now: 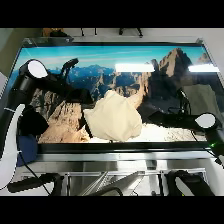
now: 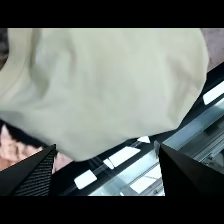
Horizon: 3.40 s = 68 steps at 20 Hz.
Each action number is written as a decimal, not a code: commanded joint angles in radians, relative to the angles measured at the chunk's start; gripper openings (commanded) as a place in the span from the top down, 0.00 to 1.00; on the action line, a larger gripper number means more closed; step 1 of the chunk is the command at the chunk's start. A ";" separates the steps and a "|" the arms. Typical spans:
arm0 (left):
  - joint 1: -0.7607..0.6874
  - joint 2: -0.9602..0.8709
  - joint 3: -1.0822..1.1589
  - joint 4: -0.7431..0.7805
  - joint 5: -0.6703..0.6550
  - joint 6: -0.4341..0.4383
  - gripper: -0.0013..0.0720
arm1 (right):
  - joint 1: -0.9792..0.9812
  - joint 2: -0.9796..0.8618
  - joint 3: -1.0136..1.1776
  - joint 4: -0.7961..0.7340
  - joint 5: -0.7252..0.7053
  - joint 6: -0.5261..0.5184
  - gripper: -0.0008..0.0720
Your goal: Fold the shirts.
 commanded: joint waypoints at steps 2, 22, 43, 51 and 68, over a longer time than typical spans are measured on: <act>0.141 0.084 -0.322 -0.003 0.086 0.015 0.03 | -0.103 -0.092 0.014 0.004 0.006 -0.065 0.40; 0.016 -0.219 -0.350 -0.290 0.357 0.193 0.96 | -0.045 -0.668 0.022 0.726 0.046 -0.739 0.96; 0.047 0.645 0.060 -0.131 0.289 -0.001 0.96 | -0.211 -0.097 0.796 0.418 0.212 -0.617 0.96; 0.047 0.263 -0.314 -0.132 0.470 0.074 0.96 | -0.076 -0.736 0.755 0.490 0.216 -0.655 0.96; 0.204 -0.075 -0.431 -0.130 0.176 0.145 0.06 | -0.454 -0.257 0.117 -0.049 0.354 -0.204 0.39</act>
